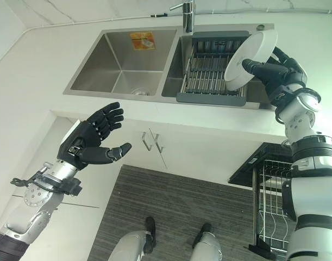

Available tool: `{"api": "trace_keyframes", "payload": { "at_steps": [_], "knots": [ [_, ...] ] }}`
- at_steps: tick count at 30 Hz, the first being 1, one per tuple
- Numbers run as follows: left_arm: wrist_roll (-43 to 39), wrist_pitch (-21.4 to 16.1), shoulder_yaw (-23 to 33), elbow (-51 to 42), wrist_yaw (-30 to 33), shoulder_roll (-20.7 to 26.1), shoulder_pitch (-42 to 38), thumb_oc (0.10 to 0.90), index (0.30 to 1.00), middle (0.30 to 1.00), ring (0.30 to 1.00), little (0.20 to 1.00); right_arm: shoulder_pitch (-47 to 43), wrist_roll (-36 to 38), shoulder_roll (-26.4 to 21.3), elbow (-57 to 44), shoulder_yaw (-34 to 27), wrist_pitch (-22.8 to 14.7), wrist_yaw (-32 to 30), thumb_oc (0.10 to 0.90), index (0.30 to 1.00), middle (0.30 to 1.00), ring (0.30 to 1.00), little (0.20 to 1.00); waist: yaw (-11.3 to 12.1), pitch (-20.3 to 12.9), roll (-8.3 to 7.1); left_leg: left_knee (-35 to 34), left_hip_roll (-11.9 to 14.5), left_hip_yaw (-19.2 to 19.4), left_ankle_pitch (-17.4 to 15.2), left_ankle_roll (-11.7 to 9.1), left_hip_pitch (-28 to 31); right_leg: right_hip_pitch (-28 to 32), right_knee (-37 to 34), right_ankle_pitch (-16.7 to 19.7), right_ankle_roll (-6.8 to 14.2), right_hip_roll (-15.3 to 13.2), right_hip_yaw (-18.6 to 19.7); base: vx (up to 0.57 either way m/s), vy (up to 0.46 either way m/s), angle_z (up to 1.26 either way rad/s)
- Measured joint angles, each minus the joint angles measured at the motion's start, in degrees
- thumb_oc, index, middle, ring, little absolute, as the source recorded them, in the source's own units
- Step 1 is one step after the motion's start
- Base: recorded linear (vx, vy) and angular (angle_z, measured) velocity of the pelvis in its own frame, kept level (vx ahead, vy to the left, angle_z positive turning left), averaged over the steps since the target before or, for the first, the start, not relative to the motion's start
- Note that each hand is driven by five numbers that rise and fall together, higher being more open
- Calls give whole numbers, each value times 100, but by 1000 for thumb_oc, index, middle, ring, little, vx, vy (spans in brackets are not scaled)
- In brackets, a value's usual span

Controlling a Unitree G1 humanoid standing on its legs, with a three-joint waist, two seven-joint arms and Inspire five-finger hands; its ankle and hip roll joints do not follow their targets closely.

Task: Place the dishes in the dishwasher.

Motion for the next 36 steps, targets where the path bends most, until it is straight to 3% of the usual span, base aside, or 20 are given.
{"api": "trace_keyframes", "payload": {
  "at_steps": [8, 9, 10, 11, 15, 19, 30, 36],
  "knots": [
    [7, -1, 0, 0, 8, -4, 44, 800, 900, 900, 900, 900, -171, -13, -77, 4, 215, 3, -33, 800, 900, 900, 900, 900, 47, 28, -44, 0, 1, -25, 4, 4, -3, 26, 32, 10, -6, 1, -29, -2, -11, 1],
    [10, -1, 0, -1, 6, -4, 41, 800, 900, 900, 900, 900, -196, -16, -79, 4, 219, 3, -45, 664, 695, 695, 695, 695, 49, 28, -47, 5, 2, -60, 7, 3, -3, 56, 27, 10, -6, 2, -62, -26, -54, 11],
    [11, -1, 0, -11, 6, -3, 42, 800, 900, 900, 900, 900, -209, -16, -85, 5, 222, 4, -50, 480, 420, 420, 420, 420, 66, 27, -62, 4, 4, -83, 14, -2, -4, 66, 26, 9, -7, 3, -78, -39, -52, 10],
    [11, -1, 0, -18, 5, -3, 44, 800, 900, 900, 900, 900, -226, -16, -90, 10, 228, 3, -50, 400, 300, 300, 300, 300, 95, 31, -73, 4, 5, -93, 22, -5, -11, 66, 30, 8, -8, 5, -89, -52, -54, 6],
    [10, -2, 1, -49, -17, 11, 50, 800, 900, 900, 900, 900, -553, -14, -176, 476, 506, 10, -50, 400, 300, 300, 300, 300, 211, 63, -125, 5, 2, -216, 83, -11, -130, 31, 24, 8, -12, -8, -205, -54, -30, 13],
    [4, -8, 6, -40, -67, 229, 207, 800, 900, 900, 900, 900, -618, 45, -195, 452, 520, 6, -71, 400, 300, 300, 300, 300, 292, 161, -284, 8, 7, -268, 119, -21, -221, -37, 28, 6, -32, -5, -239, -45, -44, 6],
    [-3, -11, 7, -53, -178, 356, 26, 800, 900, 900, 900, 900, -614, -14, -181, 530, 524, 13, -550, 400, 300, 300, 300, 300, 378, 238, -419, 8, 41, -408, 116, -14, -85, 260, -189, 103, -41, 92, -339, -18, -27, 2],
    [-4, -11, 7, -61, -189, 437, -44, 800, 900, 900, 900, 900, -638, -13, -182, 641, 547, -305, -650, 400, 300, 300, 300, 300, 361, 247, -448, 13, 85, -357, 108, -26, 1, 329, -318, 179, -38, 155, -272, -38, 6, -7]
  ]
}}
